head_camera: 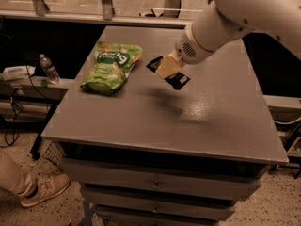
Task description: Move rxbar chocolate near green rice chip bag
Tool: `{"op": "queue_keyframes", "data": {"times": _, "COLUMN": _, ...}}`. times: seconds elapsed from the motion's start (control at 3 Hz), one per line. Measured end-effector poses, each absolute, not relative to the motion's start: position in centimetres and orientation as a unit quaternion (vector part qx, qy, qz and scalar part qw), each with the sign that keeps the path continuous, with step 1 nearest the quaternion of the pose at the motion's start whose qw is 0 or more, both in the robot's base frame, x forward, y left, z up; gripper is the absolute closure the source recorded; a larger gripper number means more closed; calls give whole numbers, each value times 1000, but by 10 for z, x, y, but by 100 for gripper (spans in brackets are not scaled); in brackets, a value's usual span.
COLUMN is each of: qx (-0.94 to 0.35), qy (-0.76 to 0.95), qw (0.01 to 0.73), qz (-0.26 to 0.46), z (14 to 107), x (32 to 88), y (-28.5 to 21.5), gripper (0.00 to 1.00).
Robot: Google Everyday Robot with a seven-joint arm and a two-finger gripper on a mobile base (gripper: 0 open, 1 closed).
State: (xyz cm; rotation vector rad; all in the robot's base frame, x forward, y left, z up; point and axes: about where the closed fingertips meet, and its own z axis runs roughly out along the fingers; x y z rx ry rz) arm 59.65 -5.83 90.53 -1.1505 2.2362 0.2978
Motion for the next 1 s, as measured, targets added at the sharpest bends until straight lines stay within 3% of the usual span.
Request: {"op": "queue_keyframes", "data": {"times": 1.0, "qx": -503, "qy": 797, "qw": 309, "qz": 126, "z": 891, "x": 663, "y": 38, "gripper": 100}}
